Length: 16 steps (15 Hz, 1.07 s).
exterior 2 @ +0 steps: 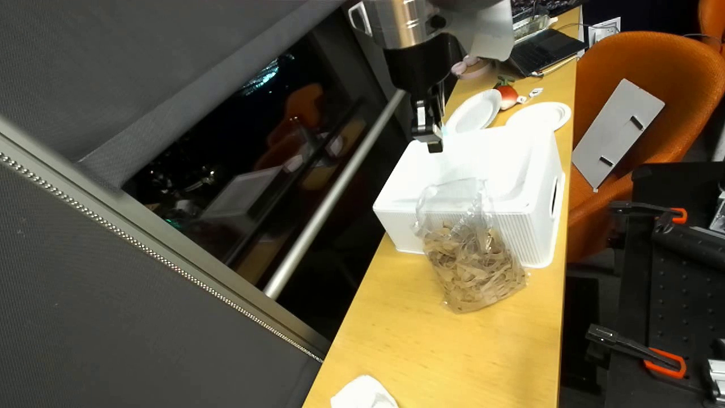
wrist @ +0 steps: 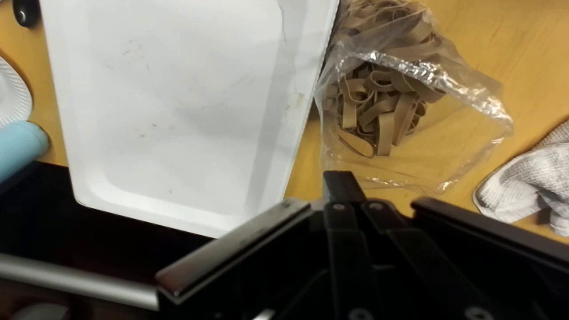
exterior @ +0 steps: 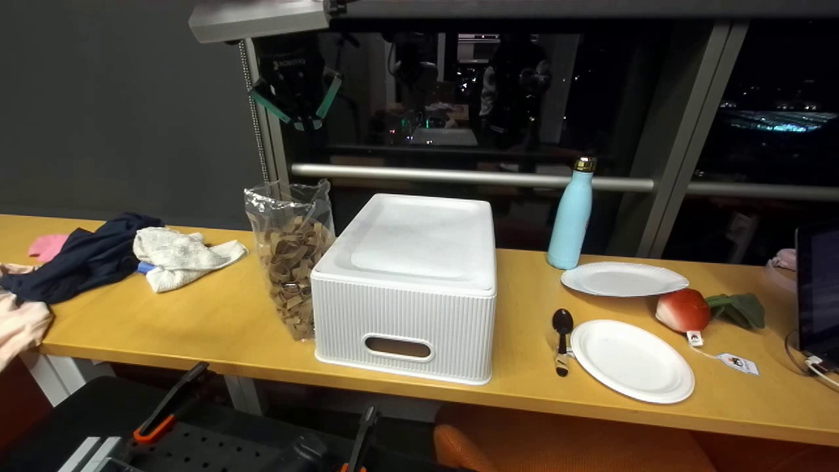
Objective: Take two pinches of rubber bands from the bag and place them on the tub
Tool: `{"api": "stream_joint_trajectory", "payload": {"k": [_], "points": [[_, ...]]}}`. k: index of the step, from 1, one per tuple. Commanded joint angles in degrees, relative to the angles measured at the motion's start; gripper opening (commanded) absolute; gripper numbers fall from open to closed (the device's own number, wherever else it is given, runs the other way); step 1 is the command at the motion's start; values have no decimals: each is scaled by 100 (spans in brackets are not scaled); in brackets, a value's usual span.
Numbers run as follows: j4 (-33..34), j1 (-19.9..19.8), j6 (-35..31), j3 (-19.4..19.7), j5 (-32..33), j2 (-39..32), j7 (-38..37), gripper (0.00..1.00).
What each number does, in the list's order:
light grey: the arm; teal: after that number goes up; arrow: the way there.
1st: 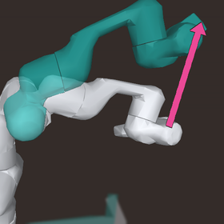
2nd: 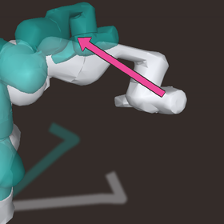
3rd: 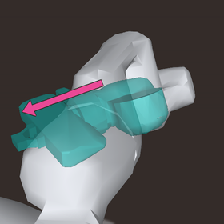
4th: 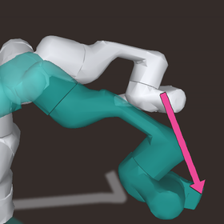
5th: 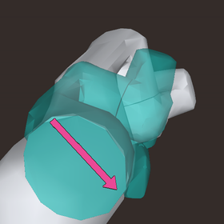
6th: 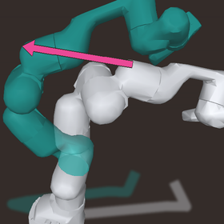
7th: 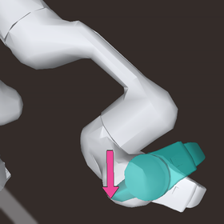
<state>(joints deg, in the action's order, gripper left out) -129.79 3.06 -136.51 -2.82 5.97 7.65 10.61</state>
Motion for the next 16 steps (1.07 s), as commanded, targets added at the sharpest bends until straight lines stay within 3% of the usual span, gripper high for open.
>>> {"api": "stream_joint_trajectory", "payload": {"k": [1, 7, 13, 16], "points": [[473, 119, -180, 37, -498, -532, 542, 0], [902, 169, 149, -170, -1330, -1052, 777, 0], [826, 318, 1044, -351, -1136, -898, -90, 0], [778, 253, 1139, -274, -1113, -1023, -176, 0]]}}
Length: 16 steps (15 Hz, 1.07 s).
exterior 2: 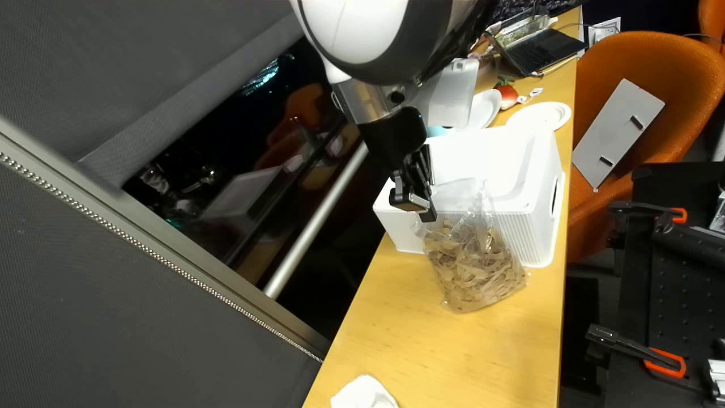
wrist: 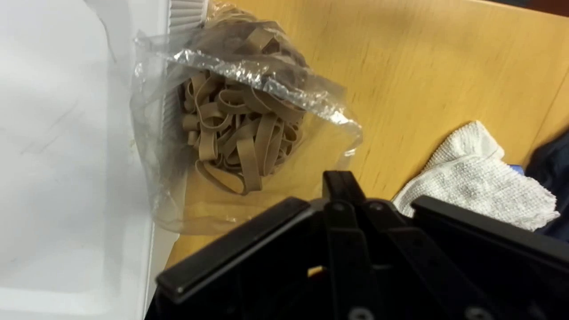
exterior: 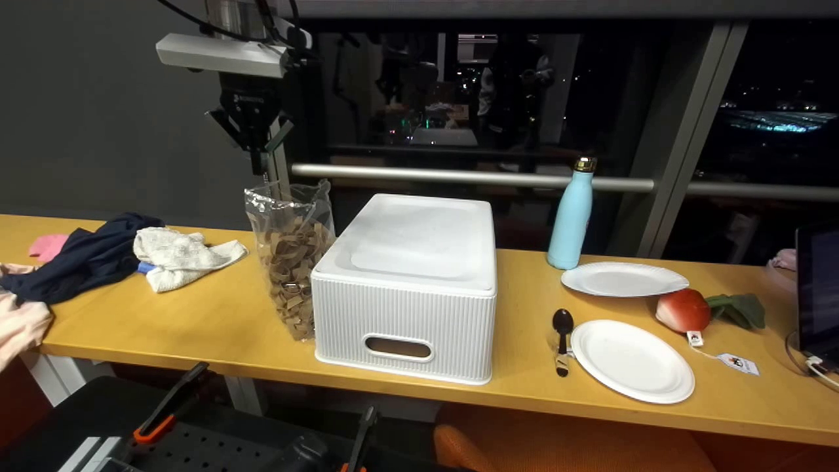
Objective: Take two pinches of rubber bands from the bag and place them on the tub
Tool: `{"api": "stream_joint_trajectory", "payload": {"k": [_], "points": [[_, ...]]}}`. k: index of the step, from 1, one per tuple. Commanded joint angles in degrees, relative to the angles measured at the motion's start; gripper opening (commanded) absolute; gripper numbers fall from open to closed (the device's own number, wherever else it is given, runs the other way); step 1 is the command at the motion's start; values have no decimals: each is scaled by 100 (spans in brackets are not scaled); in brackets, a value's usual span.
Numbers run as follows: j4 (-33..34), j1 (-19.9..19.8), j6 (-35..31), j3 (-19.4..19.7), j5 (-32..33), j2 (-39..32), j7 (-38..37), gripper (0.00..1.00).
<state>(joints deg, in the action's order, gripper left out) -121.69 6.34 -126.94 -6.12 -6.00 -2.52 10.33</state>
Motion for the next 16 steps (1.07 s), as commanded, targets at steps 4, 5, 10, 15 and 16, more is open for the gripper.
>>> {"api": "stream_joint_trajectory", "payload": {"k": [4, 5, 10, 15, 16], "points": [[122, -172, 98, 139, 239, -306, -101, 0], [140, -190, 82, 145, 275, -366, -105, 0], [278, -198, -14, 102, 238, -698, -45, 0], [126, -188, -168, 87, 260, -890, -92, 0], [151, -184, -188, 84, 269, -950, -95, 0]]}}
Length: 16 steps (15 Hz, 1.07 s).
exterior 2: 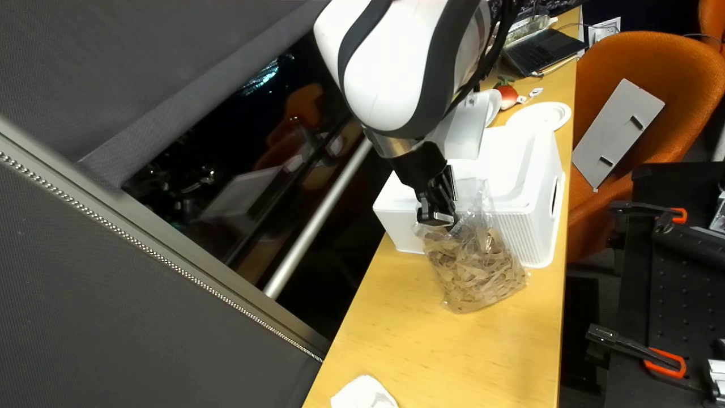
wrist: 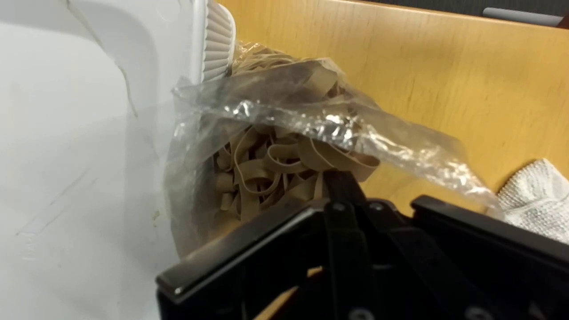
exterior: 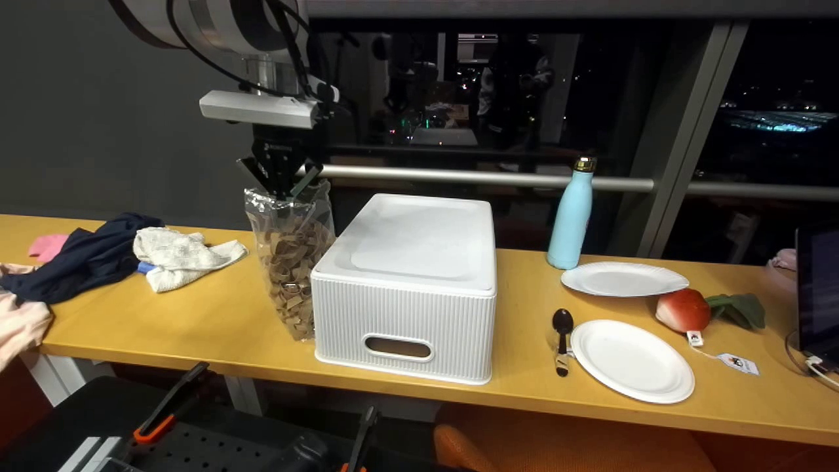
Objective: Take two pinches of rubber bands from the bag and place them on the tub
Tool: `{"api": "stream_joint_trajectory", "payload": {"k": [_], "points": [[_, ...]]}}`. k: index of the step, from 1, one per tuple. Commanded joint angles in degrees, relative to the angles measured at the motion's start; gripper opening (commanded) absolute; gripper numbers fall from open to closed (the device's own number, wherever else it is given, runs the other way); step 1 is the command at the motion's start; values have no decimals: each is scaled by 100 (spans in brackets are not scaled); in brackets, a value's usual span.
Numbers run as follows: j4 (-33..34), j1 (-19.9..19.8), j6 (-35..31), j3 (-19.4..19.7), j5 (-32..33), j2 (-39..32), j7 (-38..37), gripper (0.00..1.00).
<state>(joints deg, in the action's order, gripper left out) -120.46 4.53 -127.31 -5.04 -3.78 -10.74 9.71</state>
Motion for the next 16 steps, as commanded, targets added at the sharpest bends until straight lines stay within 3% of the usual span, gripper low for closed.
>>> {"api": "stream_joint_trajectory", "payload": {"k": [1, 4, 5, 7, 13, 16], "points": [[46, 4, -173, -27, 68, -175, -41, 0], [57, 32, -175, -20, 153, -186, -121, 0], [48, 29, -182, -22, 135, -179, -118, 24], [59, 33, -187, -22, 139, -179, -129, 32], [18, -9, -310, -19, 65, -227, -58, 77], [-53, -35, -433, -18, 22, -271, -20, 84]]}}
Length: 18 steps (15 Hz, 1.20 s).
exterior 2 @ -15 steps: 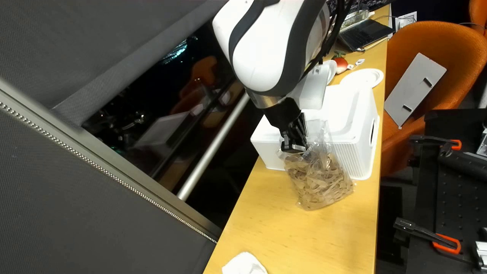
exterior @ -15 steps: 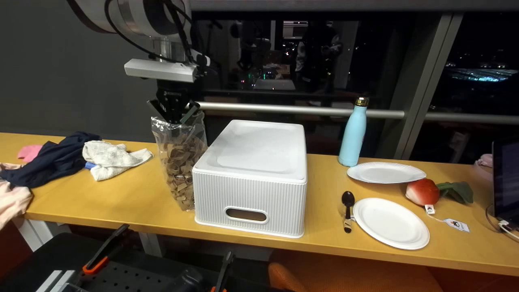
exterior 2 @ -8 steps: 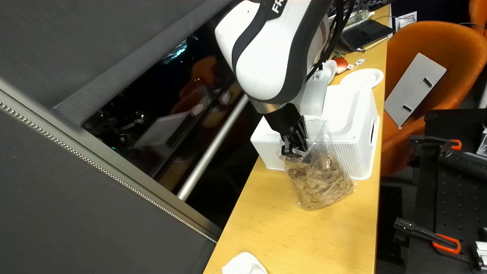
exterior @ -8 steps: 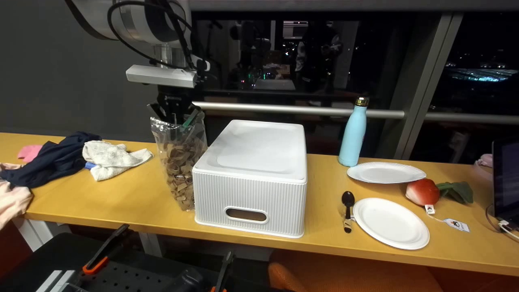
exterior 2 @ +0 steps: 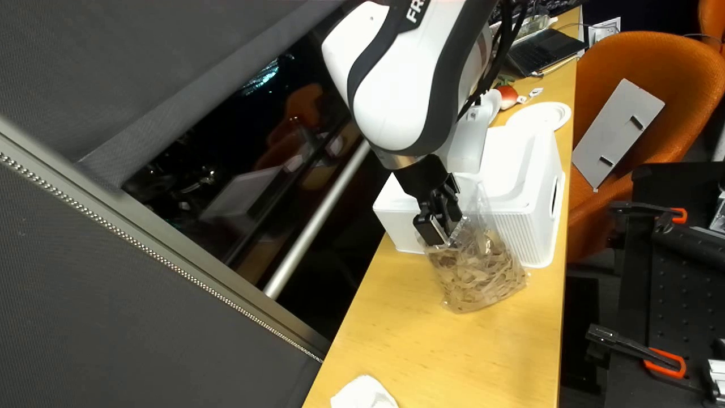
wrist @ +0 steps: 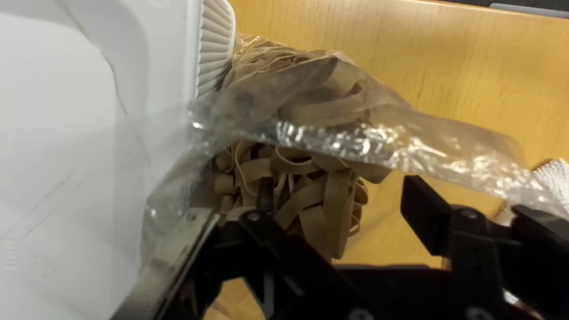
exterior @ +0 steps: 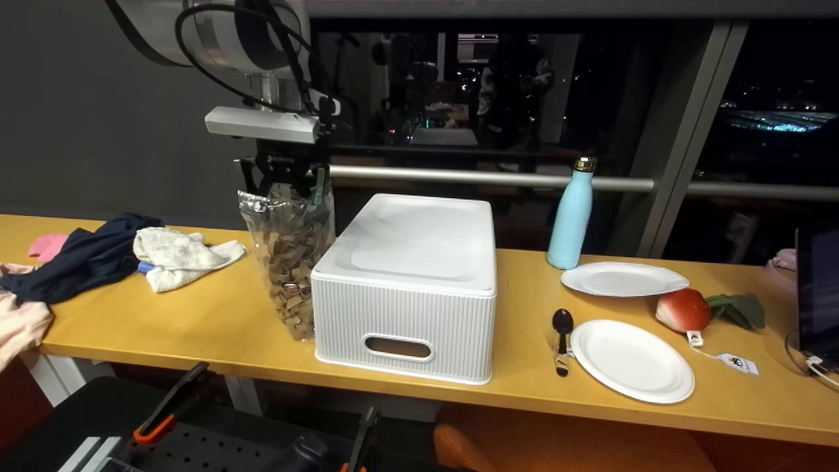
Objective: Take two pinches of rubber bands from the bag and place them on the tub
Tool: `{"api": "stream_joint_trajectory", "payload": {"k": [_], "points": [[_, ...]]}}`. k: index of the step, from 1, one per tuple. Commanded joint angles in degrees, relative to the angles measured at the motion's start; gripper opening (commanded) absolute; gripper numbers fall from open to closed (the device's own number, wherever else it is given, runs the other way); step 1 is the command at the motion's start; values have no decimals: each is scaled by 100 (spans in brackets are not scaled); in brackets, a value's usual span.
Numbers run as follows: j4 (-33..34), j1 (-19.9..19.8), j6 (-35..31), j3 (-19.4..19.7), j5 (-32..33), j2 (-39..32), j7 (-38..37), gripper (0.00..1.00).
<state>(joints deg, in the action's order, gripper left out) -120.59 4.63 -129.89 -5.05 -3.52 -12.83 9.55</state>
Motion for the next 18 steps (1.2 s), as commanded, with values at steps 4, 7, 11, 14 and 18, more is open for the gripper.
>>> {"api": "stream_joint_trajectory", "payload": {"k": [4, 7, 11, 14, 18], "points": [[-116, -72, -318, -21, -40, -135, -4, 83], [-197, -70, -303, -17, -15, -122, -56, 82], [-223, -98, -266, 7, -10, -177, -57, 89], [-229, -120, -283, 66, 77, -277, -109, 92], [-151, -127, -340, 115, 172, -379, -200, 90]]}}
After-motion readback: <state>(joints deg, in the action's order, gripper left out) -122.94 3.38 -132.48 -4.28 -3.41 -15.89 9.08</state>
